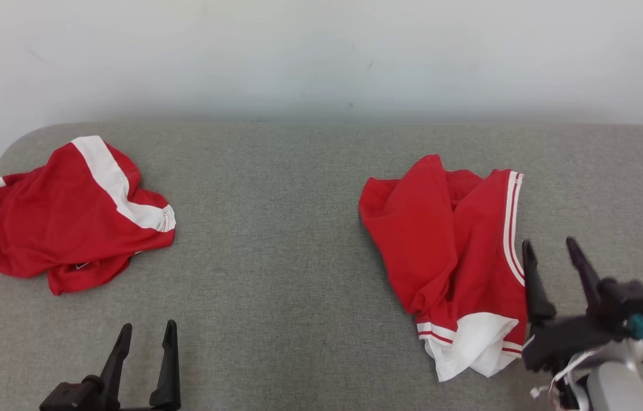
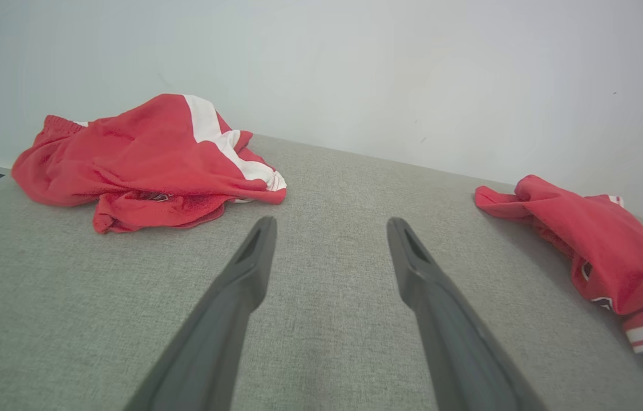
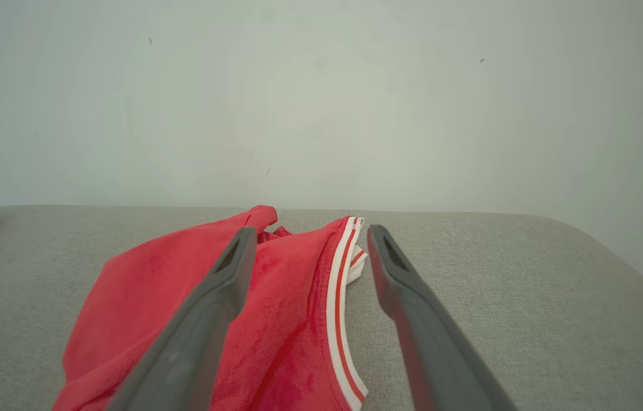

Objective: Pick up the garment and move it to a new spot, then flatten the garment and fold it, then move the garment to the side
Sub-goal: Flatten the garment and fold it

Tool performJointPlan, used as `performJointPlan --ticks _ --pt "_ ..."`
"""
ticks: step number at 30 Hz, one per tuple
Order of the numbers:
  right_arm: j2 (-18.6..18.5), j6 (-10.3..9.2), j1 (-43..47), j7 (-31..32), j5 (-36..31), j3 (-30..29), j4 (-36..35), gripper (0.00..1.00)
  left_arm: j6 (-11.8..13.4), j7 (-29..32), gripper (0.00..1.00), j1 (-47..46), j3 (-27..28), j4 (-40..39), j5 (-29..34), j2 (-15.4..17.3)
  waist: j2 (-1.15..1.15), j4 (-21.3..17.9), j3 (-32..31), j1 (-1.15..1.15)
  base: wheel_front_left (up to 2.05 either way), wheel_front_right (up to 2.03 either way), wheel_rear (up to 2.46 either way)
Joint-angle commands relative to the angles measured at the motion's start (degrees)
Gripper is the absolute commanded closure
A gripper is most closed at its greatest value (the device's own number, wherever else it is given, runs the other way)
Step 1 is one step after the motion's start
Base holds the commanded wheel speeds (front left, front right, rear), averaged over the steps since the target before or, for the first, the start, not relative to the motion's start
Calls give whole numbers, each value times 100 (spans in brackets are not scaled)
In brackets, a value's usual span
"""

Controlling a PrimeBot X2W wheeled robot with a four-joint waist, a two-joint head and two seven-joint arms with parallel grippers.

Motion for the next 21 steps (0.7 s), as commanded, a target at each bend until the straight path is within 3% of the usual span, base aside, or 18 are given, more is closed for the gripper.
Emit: performJointPlan --ticks 1,5,11,21 --pt "47 -13 153 -3 -43 35 -96 0 6 -5 0 50 21 -27 54 0 0 -59 -46 1 0 0 0" --pt "34 -13 313 -4 -65 245 -211 0 6 -5 0 59 8 -37 74 0 0 -66 -40 1 0 0 0" --pt "-79 -13 -280 142 29 487 -8 0 6 -5 0 -62 -81 -15 93 -1 0 135 11 1 0 0 0" --pt "-316 -13 -1787 993 14 610 1144 0 6 -5 0 -191 -176 31 -70 -1 0 723 303 1 0 0 0"
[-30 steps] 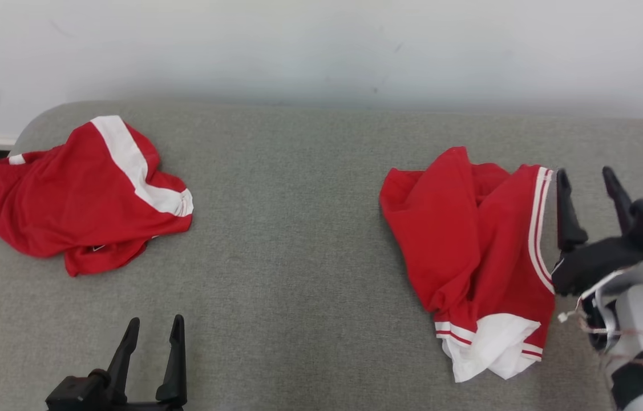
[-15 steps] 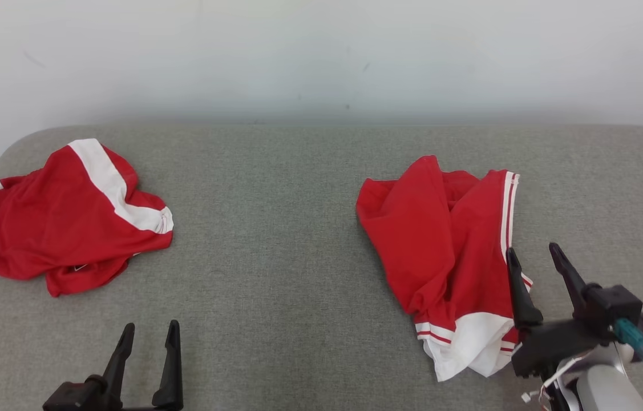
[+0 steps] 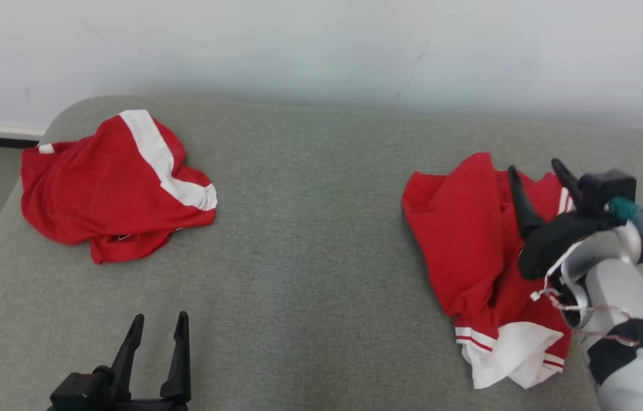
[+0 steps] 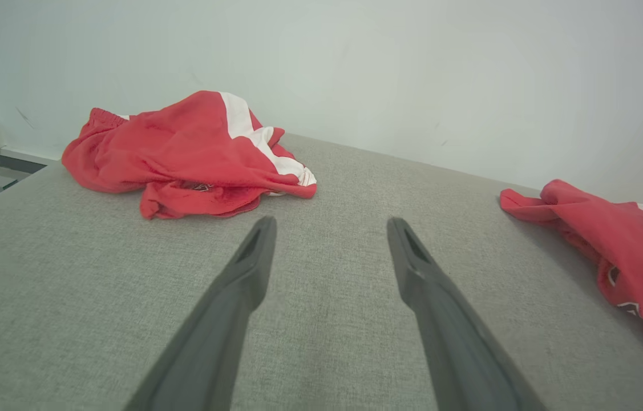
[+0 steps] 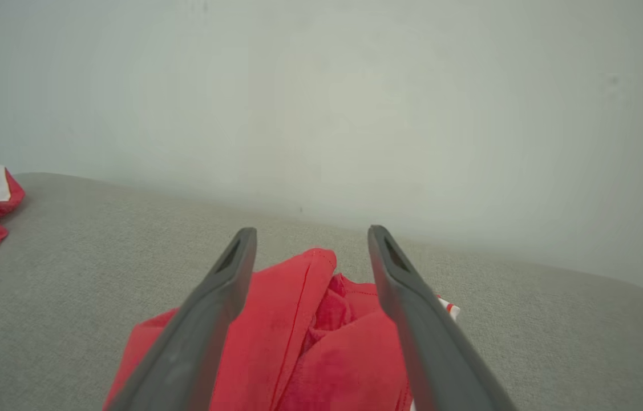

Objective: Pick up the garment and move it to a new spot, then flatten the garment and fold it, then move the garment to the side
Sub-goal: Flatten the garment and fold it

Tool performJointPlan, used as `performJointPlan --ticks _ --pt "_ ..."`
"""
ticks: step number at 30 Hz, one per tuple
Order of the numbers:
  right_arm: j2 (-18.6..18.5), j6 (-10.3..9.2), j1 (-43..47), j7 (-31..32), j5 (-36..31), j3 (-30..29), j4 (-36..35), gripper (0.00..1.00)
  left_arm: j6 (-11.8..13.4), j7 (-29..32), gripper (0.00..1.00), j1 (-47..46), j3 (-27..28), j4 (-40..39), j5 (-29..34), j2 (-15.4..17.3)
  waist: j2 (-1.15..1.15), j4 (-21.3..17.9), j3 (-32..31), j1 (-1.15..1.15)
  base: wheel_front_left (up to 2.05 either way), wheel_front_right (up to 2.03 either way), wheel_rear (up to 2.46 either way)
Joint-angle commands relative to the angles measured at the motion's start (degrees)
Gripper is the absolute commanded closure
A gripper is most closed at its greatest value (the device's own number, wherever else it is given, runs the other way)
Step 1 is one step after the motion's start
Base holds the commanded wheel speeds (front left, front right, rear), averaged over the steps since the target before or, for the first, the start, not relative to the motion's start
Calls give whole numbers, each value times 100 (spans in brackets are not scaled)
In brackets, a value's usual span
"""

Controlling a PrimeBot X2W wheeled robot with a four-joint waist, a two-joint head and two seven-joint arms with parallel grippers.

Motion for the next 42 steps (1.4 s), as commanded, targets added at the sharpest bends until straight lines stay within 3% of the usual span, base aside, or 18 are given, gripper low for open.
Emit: performJointPlan --ticks 1,9,20,22,23,28,34,42 --pt "-84 -13 -217 102 2 -26 201 0 6 -5 0 -74 -6 12 -53 -1 0 253 194 0 0 0 0" --pt "-352 -13 -1100 481 -154 33 1404 0 6 -5 0 -258 -92 16 -193 -2 0 649 549 0 0 0 0" --pt "-244 -13 -1754 942 31 14 2656 0 6 -5 0 -514 -233 83 -340 -2 0 823 823 0 0 0 0" --pt "-213 -13 -1806 1002 59 5 2827 31 6 -5 0 -541 -250 96 -349 1 0 835 837 0 0 0 0" --pt "-202 -13 -1846 957 95 -5 2873 100 6 -5 0 -560 -258 96 -361 0 0 836 846 0 0 0 0" --pt "-142 -13 -1939 639 139 117 2952 100 6 -5 0 -580 -249 108 -387 0 0 813 850 0 0 0 0" --pt "30 -13 -1859 -274 148 595 2678 100 8 -5 0 -451 -191 137 -338 0 0 704 694 0 0 0 0" --pt "486 -13 -1204 -921 466 1896 1904 100 29 -5 0 -252 -153 152 -240 -1 0 550 292 0 0 0 0"
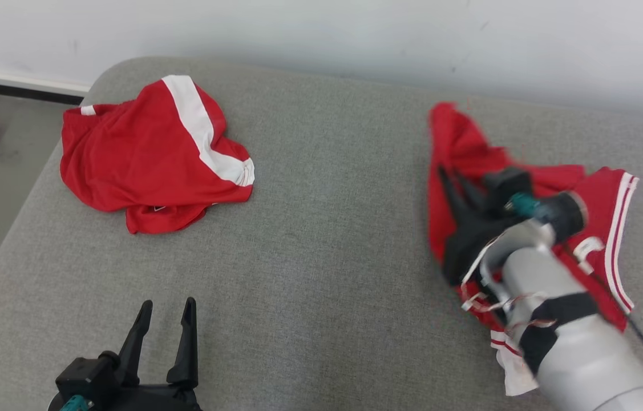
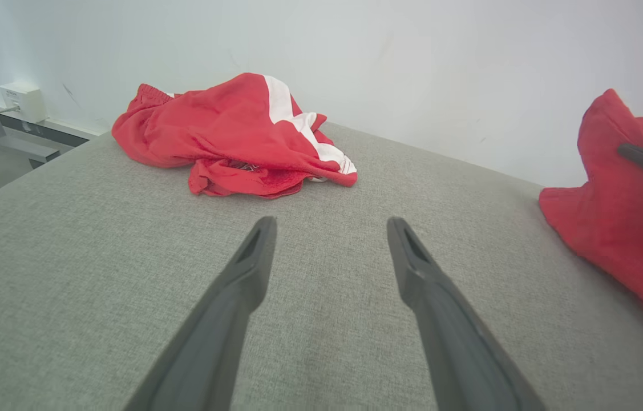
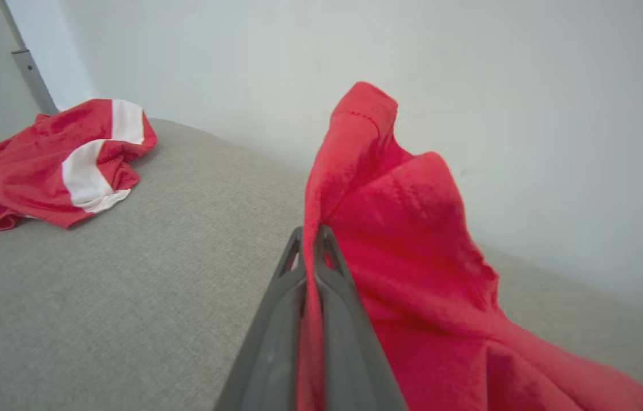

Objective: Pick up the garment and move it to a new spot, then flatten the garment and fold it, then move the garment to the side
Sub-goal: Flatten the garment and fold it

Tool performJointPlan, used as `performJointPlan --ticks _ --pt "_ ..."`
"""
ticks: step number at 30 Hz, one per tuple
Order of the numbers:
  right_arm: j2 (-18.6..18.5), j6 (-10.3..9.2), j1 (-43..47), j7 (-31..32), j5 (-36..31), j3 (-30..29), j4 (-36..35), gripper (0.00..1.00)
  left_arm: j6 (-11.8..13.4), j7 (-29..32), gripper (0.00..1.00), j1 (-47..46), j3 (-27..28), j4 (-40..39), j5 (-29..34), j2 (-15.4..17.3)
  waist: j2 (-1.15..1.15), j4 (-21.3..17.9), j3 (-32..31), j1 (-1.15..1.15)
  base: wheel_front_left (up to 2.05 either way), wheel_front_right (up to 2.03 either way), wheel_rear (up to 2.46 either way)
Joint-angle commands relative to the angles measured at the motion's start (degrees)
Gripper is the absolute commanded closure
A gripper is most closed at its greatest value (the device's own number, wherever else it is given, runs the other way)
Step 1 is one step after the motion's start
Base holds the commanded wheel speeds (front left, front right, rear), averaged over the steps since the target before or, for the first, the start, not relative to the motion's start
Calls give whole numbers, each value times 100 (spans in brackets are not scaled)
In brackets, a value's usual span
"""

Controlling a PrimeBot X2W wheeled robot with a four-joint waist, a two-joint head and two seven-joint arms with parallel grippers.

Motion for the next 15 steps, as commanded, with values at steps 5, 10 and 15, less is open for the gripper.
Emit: performJointPlan --ticks 5,10,15 --pt "114 -13 616 -79 313 867 -724 100 28 -5 0 158 10 -19 67 1 0 -69 -233 0 0 0 0" --pt "162 -13 1237 -86 679 1759 -1312 100 24 -5 0 255 18 -32 90 2 0 -19 -337 0 0 0 0" --pt "171 -13 1595 -89 1063 2172 -1425 26 30 -5 0 373 91 -60 112 0 0 -61 -411 0 0 0 0"
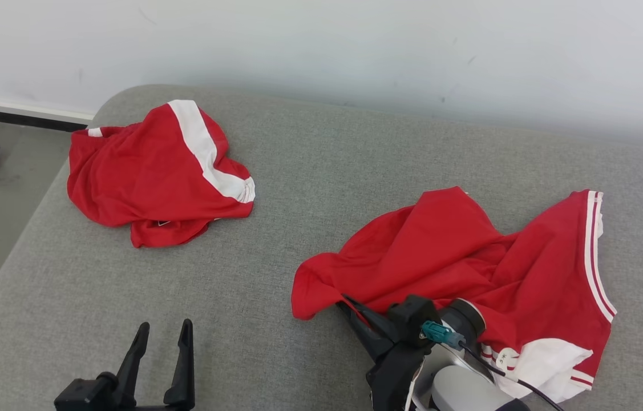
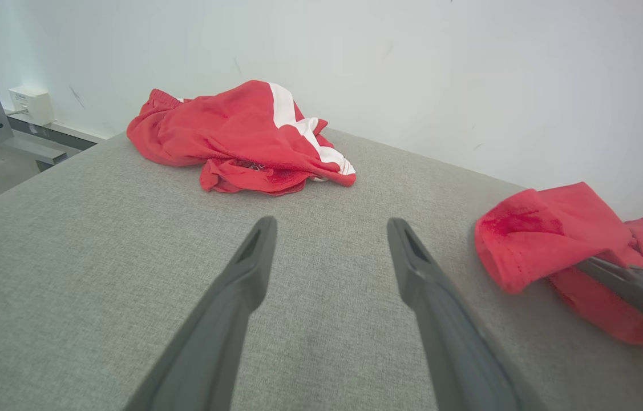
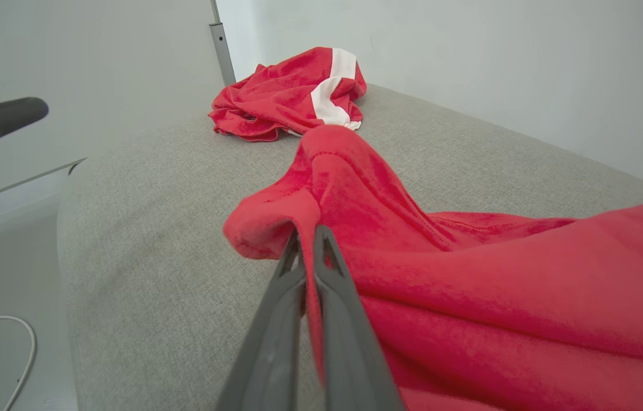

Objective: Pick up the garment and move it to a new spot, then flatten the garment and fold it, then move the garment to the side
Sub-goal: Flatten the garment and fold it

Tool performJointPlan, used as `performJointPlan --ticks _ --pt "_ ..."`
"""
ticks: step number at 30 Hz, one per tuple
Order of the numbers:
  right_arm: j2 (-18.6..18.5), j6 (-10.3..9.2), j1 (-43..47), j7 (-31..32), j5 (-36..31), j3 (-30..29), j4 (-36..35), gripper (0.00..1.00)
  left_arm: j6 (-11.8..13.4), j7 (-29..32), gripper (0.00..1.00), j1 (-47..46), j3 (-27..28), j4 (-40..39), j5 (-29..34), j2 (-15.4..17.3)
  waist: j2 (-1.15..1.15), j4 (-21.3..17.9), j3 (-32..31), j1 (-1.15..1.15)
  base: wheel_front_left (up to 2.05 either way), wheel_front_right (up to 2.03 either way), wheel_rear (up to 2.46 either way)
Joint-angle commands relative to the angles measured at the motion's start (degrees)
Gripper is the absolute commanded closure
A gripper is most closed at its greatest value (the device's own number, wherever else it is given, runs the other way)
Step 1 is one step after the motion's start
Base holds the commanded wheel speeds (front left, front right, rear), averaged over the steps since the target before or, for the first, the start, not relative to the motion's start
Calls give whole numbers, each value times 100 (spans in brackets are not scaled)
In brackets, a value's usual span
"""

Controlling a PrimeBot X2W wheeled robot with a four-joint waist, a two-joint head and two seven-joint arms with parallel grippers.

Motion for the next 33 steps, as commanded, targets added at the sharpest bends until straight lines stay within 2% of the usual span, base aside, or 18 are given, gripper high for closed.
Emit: performJointPlan --ticks 1,4,12,19,24,33 --pt "0 -13 77 -26 135 -12 -56 0 32 -5 0 85 49 -6 71 1 0 -50 -52 1 0 0 0" --pt "-37 -13 118 -27 214 -189 -198 0 27 -5 0 140 86 -9 99 0 0 -117 -99 1 0 0 0" --pt "-348 -13 641 -19 17 -1284 -921 0 16 -5 0 224 221 -48 213 1 0 -477 -279 1 0 0 0" --pt "-526 -13 1527 -18 -288 -2780 -1452 0 11 -5 0 236 283 -110 289 1 0 -745 -310 1 0 0 0" --pt "-505 -13 2036 -11 -534 -3519 -1509 0 14 -5 0 233 304 -145 315 1 0 -851 -295 1 0 0 0" --pt "-265 -13 2173 280 -755 -4122 -1258 0 7 -5 0 103 248 -120 298 1 0 -814 -159 1 0 0 0"
